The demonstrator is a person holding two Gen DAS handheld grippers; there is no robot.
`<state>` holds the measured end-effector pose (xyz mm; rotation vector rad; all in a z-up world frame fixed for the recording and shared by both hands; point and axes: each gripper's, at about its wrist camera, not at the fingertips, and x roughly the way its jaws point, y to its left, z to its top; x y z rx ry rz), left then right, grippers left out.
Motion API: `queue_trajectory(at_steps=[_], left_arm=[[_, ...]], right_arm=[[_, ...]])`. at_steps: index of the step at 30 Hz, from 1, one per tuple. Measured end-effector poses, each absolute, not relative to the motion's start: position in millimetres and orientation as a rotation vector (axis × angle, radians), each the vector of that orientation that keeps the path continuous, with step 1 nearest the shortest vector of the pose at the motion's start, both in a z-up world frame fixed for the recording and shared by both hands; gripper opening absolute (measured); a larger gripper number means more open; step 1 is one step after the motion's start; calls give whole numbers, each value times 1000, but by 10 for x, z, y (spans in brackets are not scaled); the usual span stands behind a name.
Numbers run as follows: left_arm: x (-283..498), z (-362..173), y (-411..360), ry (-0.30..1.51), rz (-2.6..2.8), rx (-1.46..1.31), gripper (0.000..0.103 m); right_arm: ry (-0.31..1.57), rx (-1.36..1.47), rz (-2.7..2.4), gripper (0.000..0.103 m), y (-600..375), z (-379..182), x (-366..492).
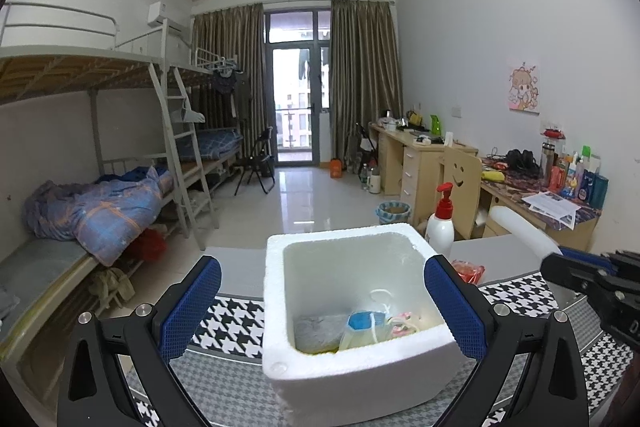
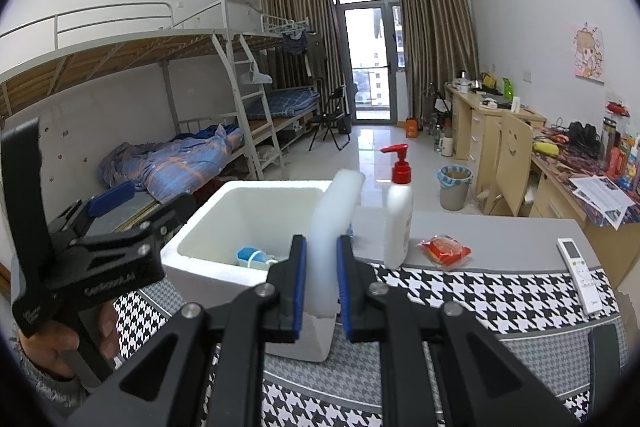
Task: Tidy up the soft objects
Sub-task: 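Lower the white roll into the foam box and open the right gripper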
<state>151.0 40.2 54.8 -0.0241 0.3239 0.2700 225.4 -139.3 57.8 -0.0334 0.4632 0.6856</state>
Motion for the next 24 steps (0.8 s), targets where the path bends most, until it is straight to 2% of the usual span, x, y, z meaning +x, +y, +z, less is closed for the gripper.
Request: queue_trajectory(at_steps=[24], left_arm=[[1239,408,676,300,300,-35,102]], right_arm=[[471,-86,745,18,-932,619,2247]])
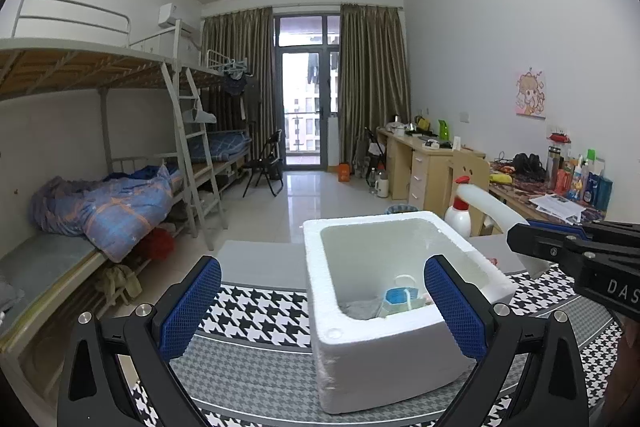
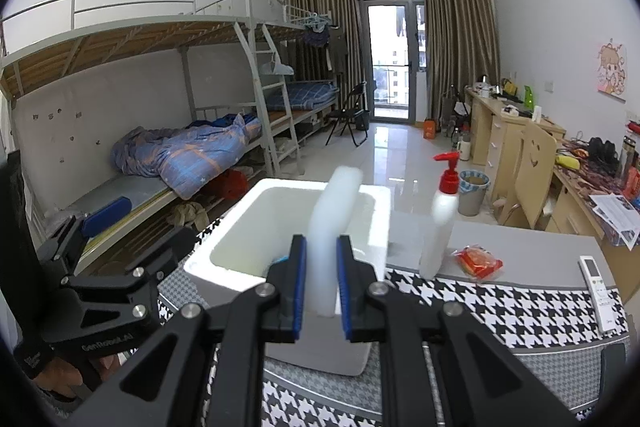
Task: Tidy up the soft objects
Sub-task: 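Lower the white roll into the foam box and open the right gripper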
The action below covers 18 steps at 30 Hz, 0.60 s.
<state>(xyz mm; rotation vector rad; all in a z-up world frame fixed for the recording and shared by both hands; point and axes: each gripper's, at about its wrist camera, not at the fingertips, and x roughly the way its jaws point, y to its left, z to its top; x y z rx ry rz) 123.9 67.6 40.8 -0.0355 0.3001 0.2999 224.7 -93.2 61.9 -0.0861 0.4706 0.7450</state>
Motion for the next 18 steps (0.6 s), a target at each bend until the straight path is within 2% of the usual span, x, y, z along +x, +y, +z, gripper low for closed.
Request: queue_trajectory(at_steps=[18], left_arm=[[1154,207,840,334,297,-52,102]], right_arm=[[527,-106,773,18,-547,562,2384]])
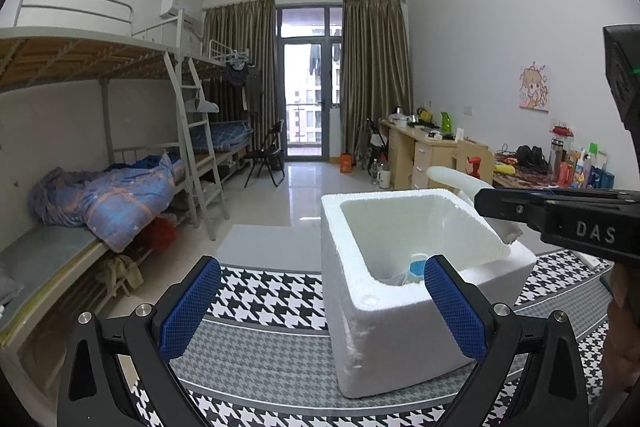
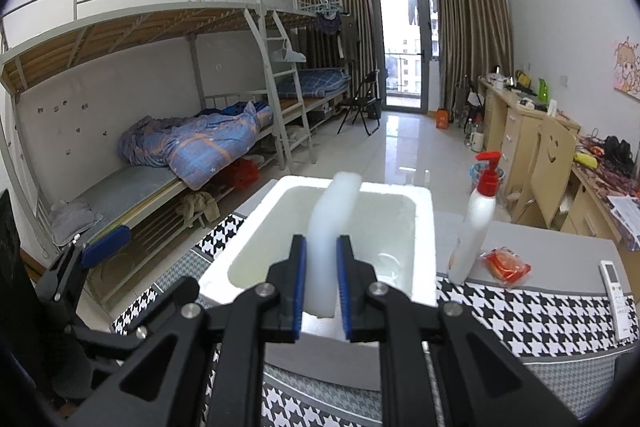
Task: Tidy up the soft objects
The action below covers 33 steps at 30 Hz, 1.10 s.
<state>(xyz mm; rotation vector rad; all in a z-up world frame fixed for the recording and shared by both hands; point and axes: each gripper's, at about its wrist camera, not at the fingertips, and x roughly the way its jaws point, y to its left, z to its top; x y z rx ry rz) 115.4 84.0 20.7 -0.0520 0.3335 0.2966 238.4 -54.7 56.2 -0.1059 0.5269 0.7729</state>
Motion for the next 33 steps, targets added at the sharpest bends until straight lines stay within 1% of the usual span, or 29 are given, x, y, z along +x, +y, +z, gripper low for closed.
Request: queue_trajectory(at_steps=[14,17,18,20,21,22,23,24,25,33], left_arm=[[1154,155,853,344,290,-69,102],[1157,149,852,348,290,-70,102],[1152,148,849,347,289,-68,102],[1137,148,852,344,290,-72,102],[1140,146,864,345,291,-74,102],[1141,145,863,348,292,-73,102],[1151,156,873,349,294,-74,102],[1153,160,875,349,297,-76,102],[1154,163,884,349,298,-77,102],[1162,198,891,343,308,-82,102]], right_arm=[[598,-113,755,18,-369,409,2598],[596,-83,766,21,-387,401,2638],[596,-79,768,24,-387,409,2650],[594,-89,767,25,-385,410,2648],[592,-101,770,32,-377,404,2635],[588,-107,770,48,-375,401,2619],[581,-108,767,59,-378,401,2609],[563,-100,764,75,-401,409,2585],[548,-91,765,80,-419,419,2562],[531,-86,757,80,-524,467,2522]])
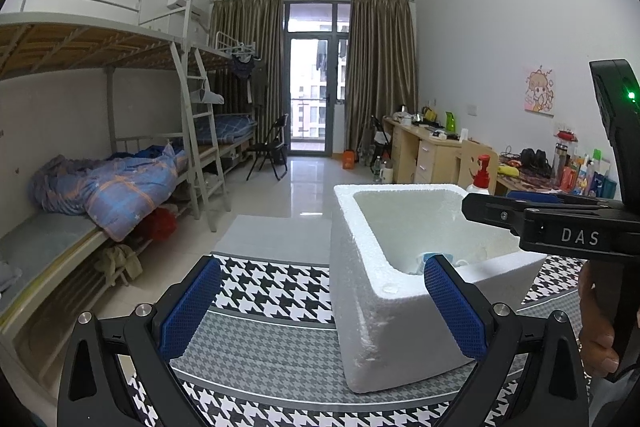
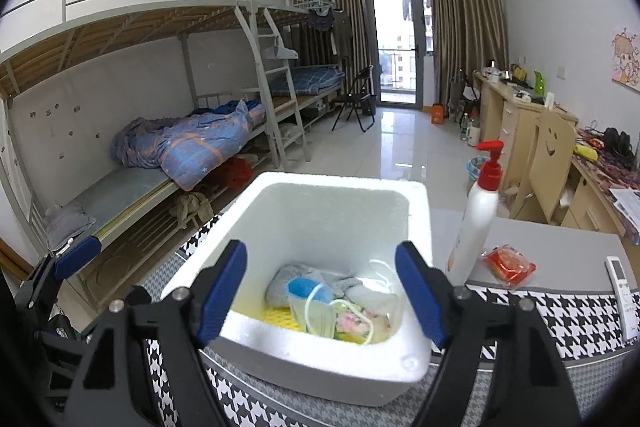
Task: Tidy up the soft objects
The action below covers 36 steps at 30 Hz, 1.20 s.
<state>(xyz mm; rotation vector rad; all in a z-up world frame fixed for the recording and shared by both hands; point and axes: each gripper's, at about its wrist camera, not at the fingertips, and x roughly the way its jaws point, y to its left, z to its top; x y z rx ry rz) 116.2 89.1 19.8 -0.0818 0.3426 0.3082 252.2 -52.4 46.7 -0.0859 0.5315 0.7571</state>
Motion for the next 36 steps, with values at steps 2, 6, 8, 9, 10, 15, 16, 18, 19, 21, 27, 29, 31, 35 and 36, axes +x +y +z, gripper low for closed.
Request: queue_trajectory(at_steps=[2,6,8,9,10,15,16,18,19,21,27,29,31,35,36], left_arm=[[1148,204,888,340,308,-77,102],[1121,224,865,337,316,-73,102],[1114,230,852,332,313,-72,102],[1111,237,843,330,312,-71,102],[1109,241,833,329,309,-70,102],[1105,282,795,320,297,-68,102],[1102,289,781,319,294,-66,102],[1092,301,744,314,292,-63,102],[1082,305,738,313,289,-61,102],[1073,322,704,312,278,-59,102],[1032,371,596,301,260,-57,102],[1022,383,561,298,260,-58,102],[1004,395,531,294,255,-60,102],[998,414,442,291,240,-58,102],[998,417,421,292,233,-56,102]], right_arm=[[526,-82,755,80,-559,477,2505],[513,-70,752,80,-664,504,2457],[509,-57,756,80,-720,514,2438],[505,-55,752,80,-738,517,2433],[502,-55,747,80,-753,520,2423],[476,-27,728,96,-916,527,2362],[469,-15,725,96,-949,533,2350],[468,0,722,97,-1016,549,2339],[467,3,721,97,-1033,552,2329],[459,7,712,97,-1080,559,2304],[417,0,699,102,-1197,579,2174],[400,7,702,102,-1253,603,2119],[385,2,707,102,-1301,618,2084],[363,-13,690,102,-1365,611,2037],[363,-9,690,102,-1393,614,2022]])
